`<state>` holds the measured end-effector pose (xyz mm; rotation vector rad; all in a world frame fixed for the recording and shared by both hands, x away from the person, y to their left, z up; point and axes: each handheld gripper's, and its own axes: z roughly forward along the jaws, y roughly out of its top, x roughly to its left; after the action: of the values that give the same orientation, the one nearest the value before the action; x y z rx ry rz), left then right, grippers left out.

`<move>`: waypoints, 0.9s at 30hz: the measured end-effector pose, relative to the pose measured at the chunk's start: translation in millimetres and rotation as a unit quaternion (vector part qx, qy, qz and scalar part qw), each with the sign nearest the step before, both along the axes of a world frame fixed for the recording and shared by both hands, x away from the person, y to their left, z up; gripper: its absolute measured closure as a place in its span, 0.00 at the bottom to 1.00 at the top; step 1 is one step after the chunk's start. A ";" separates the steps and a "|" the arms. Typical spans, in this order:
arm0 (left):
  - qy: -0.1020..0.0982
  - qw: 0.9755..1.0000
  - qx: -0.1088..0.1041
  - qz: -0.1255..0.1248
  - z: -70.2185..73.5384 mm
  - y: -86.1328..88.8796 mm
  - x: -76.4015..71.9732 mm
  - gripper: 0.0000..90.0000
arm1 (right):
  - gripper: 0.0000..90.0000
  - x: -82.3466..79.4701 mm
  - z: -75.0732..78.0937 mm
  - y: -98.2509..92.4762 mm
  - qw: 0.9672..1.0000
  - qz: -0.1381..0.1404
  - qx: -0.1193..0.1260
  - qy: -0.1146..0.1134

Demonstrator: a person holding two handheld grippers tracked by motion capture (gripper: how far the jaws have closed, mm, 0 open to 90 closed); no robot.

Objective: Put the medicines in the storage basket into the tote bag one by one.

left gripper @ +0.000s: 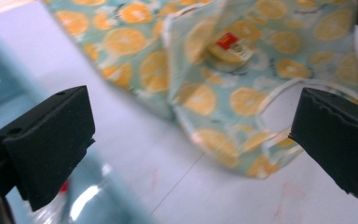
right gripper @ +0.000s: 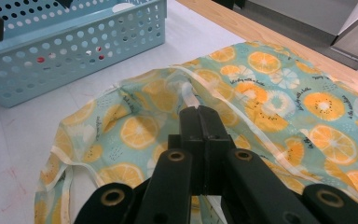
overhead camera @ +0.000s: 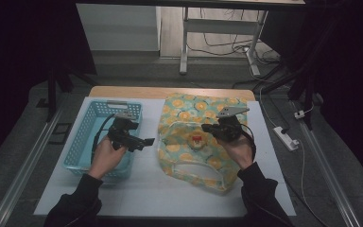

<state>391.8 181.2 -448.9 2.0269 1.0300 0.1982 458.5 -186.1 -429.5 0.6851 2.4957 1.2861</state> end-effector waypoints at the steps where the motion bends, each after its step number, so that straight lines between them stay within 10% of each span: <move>1: 0.001 1.000 0.003 0.004 -0.5 4.3 -0.5 0.00 | 1.00 -0.1 0.0 0.0 1.000 0.000 0.000 0.000; 17: 0.029 0.997 0.038 0.065 -18.7 58.0 -4.2 0.00 | 1.00 -0.3 -1.1 1.3 1.000 0.001 -0.003 0.000; 27: 0.070 0.991 0.089 0.078 -38.2 65.4 3.2 0.00 | 1.00 -0.3 -1.7 1.8 1.000 0.001 -0.005 0.001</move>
<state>394.9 246.6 -487.1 2.1450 1.3007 0.2384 458.2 -184.3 -431.3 0.6829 2.5022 1.2743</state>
